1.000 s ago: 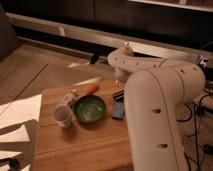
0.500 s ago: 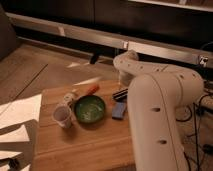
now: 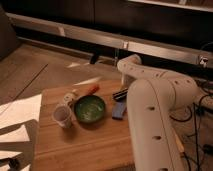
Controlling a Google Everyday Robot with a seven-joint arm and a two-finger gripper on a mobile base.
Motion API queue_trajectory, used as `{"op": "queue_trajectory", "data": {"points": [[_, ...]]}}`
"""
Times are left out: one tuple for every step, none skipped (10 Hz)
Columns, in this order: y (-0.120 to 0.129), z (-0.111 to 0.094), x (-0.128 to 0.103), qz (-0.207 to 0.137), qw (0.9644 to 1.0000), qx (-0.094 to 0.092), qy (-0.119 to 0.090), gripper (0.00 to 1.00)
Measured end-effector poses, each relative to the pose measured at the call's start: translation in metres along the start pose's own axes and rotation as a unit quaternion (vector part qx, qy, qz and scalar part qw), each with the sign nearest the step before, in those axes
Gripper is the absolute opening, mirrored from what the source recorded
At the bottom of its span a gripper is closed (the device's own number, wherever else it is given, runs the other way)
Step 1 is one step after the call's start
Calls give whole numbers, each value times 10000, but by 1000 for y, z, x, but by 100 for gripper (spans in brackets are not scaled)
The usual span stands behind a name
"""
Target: Place the eraser on the white sponge
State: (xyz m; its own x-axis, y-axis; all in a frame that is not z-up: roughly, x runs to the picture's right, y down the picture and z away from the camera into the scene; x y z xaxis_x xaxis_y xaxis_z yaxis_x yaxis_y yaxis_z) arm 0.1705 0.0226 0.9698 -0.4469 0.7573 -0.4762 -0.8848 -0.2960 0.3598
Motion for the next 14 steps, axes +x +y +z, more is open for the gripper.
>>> {"op": "queue_trajectory", "data": {"points": [[2,1,-4,-62,10000,12,-39,65],[5,2,-6,-115,9999,18,-54,65],[8,2,-8,-158,9999,18,-66,65],[11,4,-9,-208,9998,19,-67,65],[13,6,-9,-244,9997,16,-63,65],[16,11,-8,-272,9996,11,-28,65],[17,14,-7,-278,9996,0,-7,65],[18,18,-7,-287,9996,-12,16,65],[19,22,-7,-283,9996,-19,36,65],[19,25,-7,-271,9996,-11,49,65],[18,27,-9,-249,9997,0,48,63],[16,28,-11,-234,9997,23,29,55],[16,29,-14,-202,9998,15,-7,43],[16,29,-15,-168,9999,-3,-23,36]]}}
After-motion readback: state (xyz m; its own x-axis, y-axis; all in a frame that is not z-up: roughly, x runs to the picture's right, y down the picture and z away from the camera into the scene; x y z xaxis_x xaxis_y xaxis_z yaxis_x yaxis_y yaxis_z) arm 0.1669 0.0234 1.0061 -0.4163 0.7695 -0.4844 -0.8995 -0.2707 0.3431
